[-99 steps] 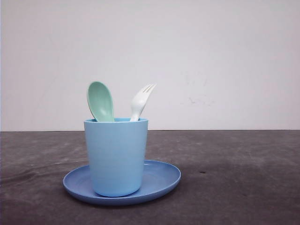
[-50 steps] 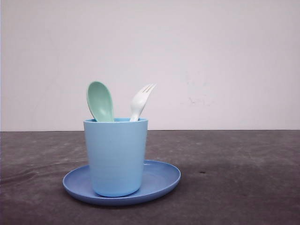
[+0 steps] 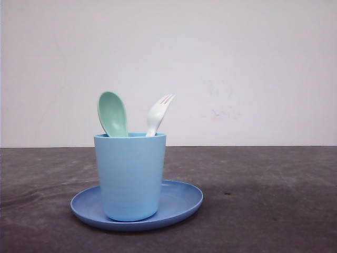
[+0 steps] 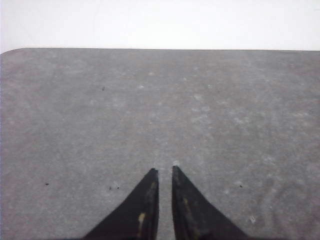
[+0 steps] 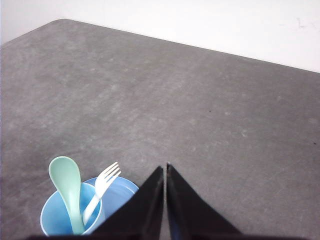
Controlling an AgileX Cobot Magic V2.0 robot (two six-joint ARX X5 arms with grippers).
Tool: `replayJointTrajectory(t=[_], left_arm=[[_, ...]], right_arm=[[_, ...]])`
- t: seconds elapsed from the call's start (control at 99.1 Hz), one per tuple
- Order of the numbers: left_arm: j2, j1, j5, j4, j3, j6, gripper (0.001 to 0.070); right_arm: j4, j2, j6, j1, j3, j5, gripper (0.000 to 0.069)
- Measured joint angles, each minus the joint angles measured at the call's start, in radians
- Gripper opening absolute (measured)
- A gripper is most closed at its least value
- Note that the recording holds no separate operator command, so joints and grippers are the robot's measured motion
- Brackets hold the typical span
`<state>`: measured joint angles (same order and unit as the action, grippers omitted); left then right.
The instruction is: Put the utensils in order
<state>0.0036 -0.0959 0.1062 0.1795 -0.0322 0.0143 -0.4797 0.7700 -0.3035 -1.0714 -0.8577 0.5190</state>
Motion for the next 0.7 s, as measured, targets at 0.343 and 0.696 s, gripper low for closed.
replayJointTrajectory(t=[0.343,0.696], left_arm=[[0.000,0.000,0.000,0.000,0.000,0.000,0.0023],[0.000,0.000,0.000,0.000,0.000,0.000,0.0023]], right_arm=[[0.000,0.000,0.000,0.000,0.000,0.000,0.0008],[0.115,0.000,0.102,0.038,0.000,0.037,0.0008]])
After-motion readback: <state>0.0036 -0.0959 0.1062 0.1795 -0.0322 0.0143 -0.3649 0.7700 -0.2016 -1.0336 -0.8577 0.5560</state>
